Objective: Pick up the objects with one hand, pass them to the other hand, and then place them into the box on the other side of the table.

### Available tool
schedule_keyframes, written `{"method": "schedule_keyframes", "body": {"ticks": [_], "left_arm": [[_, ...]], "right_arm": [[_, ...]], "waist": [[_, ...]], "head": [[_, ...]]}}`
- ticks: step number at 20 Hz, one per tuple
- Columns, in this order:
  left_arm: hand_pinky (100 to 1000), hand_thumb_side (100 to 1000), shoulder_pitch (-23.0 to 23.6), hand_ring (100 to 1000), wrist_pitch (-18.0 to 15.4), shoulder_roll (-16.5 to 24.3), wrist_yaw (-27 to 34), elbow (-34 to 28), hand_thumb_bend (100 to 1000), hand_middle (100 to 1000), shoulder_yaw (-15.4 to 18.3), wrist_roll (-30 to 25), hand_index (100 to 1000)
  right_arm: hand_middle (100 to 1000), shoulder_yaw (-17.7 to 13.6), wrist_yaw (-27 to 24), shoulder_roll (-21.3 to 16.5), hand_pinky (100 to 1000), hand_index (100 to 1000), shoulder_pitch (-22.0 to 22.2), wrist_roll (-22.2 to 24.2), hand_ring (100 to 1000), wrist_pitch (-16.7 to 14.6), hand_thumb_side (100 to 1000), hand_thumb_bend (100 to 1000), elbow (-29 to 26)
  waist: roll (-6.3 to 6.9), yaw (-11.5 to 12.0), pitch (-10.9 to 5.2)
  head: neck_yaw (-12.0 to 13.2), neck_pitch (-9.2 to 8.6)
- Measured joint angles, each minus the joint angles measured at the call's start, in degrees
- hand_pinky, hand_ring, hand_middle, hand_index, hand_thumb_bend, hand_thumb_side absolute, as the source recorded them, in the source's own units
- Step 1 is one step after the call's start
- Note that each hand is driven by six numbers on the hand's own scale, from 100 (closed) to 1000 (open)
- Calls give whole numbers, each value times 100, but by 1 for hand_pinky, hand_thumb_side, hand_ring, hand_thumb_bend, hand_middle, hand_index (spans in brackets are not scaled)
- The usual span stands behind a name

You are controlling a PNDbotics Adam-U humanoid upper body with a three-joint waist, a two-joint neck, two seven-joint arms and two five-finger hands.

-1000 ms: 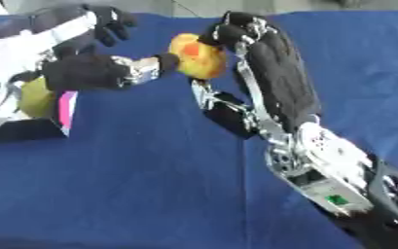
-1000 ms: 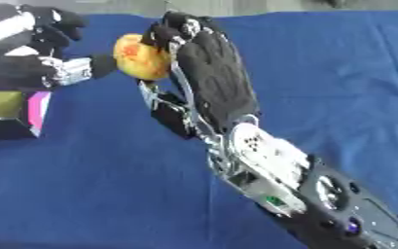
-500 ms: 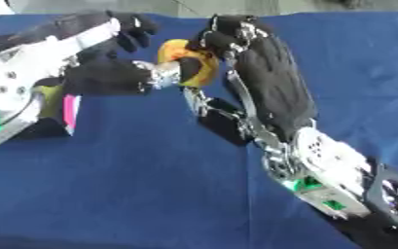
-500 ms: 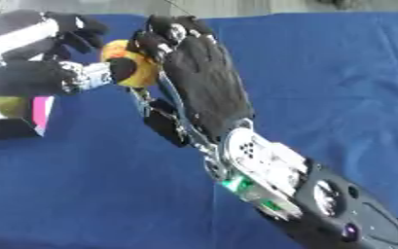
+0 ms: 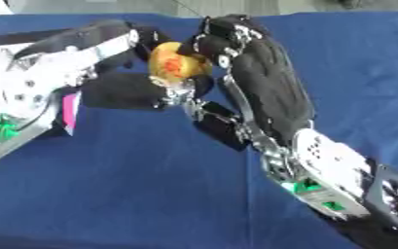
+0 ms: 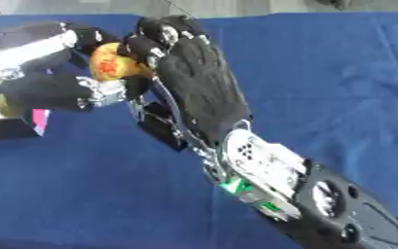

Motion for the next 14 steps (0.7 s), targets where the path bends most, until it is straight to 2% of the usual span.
{"method": "schedule_keyframes", "body": {"ticks": [1,3,6,8,10,11,12,13,14], "left_arm": [[801,709,17,811,-6,0,-30,-11,100,716,0,-6,815],[776,663,50,764,4,0,-104,-31,100,648,16,4,763],[732,495,97,686,87,-23,-113,-35,100,564,64,91,660],[718,414,126,664,142,-43,-30,-33,100,528,85,226,604],[711,387,165,650,172,-43,124,-15,100,518,93,419,594],[706,373,193,641,185,-43,209,7,100,504,96,531,579],[705,371,223,640,194,-43,296,30,100,502,98,656,577],[704,351,269,634,204,-41,387,64,100,490,99,784,562],[702,340,327,627,217,-31,476,108,100,478,106,919,552]], "right_arm": [[494,5,-4,0,757,564,-1,-3,587,-7,100,100,1],[494,23,-11,0,756,565,-1,0,587,-26,100,100,6],[500,51,-24,1,757,571,0,11,593,-39,100,100,34],[520,54,-36,2,764,592,5,13,607,-40,100,190,39],[538,61,-46,2,772,611,7,10,622,-43,100,202,46],[588,71,-48,2,782,662,8,6,668,-48,100,250,52],[594,80,-45,2,784,668,9,13,674,-57,100,275,54],[672,85,-24,0,807,732,12,45,738,-77,100,454,54],[735,85,15,-2,826,789,14,112,782,-96,100,574,54]], "waist": [[-6,-4,0],[-17,-6,0],[-19,-6,0],[-21,-12,0],[-24,-17,0],[-27,-18,0],[-35,-20,-1],[-44,-23,-1],[-52,-27,-1]], "head": [[3,0],[17,-16],[32,-26],[43,-28],[46,-29],[46,-29],[47,-29],[48,-29],[49,-29]]}}
